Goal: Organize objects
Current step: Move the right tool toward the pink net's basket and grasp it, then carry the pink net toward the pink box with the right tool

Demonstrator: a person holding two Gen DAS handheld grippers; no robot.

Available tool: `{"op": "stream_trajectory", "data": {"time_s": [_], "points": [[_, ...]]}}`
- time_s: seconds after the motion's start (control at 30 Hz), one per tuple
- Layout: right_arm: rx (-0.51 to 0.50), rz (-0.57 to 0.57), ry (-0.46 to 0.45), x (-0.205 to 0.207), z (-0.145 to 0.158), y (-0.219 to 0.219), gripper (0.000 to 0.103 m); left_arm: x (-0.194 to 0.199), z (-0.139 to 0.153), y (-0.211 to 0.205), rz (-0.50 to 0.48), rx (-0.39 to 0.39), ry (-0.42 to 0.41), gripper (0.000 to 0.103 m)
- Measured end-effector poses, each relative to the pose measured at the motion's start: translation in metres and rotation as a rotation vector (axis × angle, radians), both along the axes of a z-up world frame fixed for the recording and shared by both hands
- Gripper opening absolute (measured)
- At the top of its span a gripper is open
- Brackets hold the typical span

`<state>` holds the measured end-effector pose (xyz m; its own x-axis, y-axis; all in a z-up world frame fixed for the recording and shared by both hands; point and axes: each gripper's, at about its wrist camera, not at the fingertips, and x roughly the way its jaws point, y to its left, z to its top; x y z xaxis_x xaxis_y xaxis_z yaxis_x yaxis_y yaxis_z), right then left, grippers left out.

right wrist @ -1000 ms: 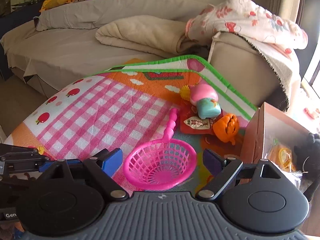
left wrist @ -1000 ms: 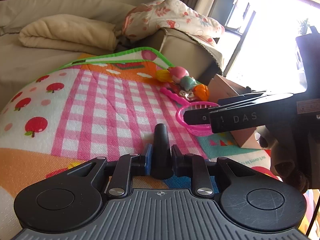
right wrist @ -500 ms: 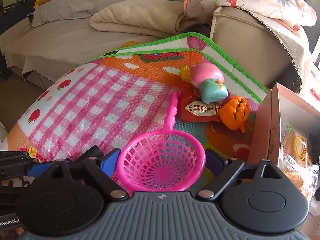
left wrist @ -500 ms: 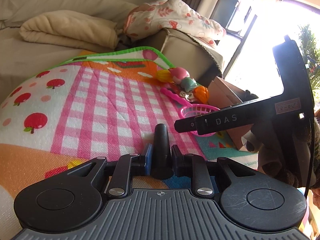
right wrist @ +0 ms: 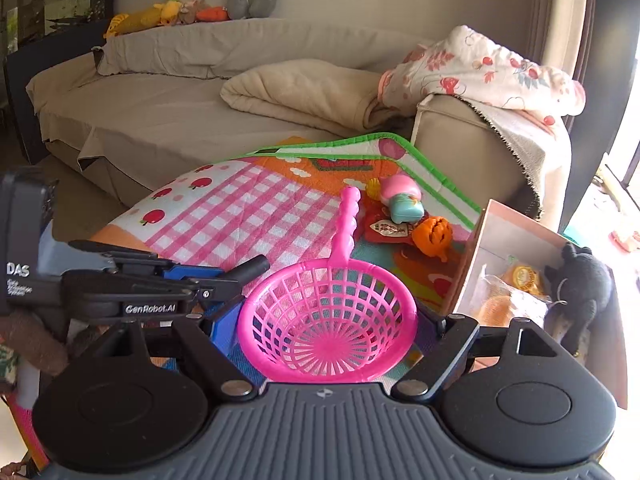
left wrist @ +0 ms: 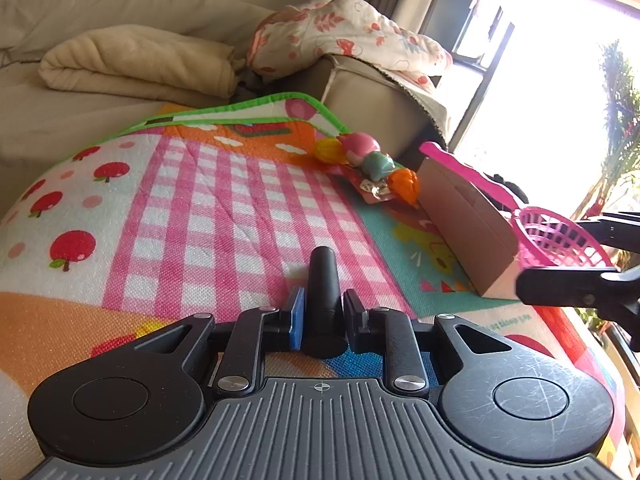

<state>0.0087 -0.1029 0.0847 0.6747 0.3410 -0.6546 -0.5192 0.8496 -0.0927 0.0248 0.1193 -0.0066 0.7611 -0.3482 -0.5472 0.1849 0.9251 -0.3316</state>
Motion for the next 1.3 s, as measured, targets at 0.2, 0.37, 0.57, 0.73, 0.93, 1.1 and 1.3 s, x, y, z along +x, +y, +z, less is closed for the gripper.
{"op": "stream_trajectory", "data": {"time_s": [0.2, 0.37, 0.57, 0.73, 0.93, 1.1, 1.3], "points": [[-0.046, -0.08, -0.097, -0.055, 0.003, -0.042, 0.083, -0.005, 0.008, -0.028, -0.014, 0.214, -0.03, 0.024], [-0.047, -0.148, -0.173, -0.092, 0.006, -0.084, 0.083, -0.012, 0.015, -0.054, -0.078, 0.376, -0.025, 0.023], [0.052, -0.245, -0.203, -0.106, 0.007, -0.135, 0.083, -0.012, 0.044, -0.075, -0.157, 0.285, 0.049, 0.023], [0.104, -0.294, -0.179, -0.1, -0.007, -0.157, 0.083, 0.001, 0.094, -0.113, -0.215, 0.196, -0.037, 0.004], [0.148, -0.339, -0.153, -0.099, -0.019, -0.171, 0.083, 0.026, 0.126, -0.156, -0.26, 0.223, -0.139, 0.004], [0.168, -0.321, -0.111, -0.101, -0.031, -0.172, 0.083, 0.004, 0.106, -0.151, -0.249, 0.279, -0.09, 0.008], [0.053, -0.34, -0.11, -0.09, -0.053, -0.158, 0.083, -0.026, 0.057, -0.122, -0.135, 0.208, 0.146, 0.012]]}}
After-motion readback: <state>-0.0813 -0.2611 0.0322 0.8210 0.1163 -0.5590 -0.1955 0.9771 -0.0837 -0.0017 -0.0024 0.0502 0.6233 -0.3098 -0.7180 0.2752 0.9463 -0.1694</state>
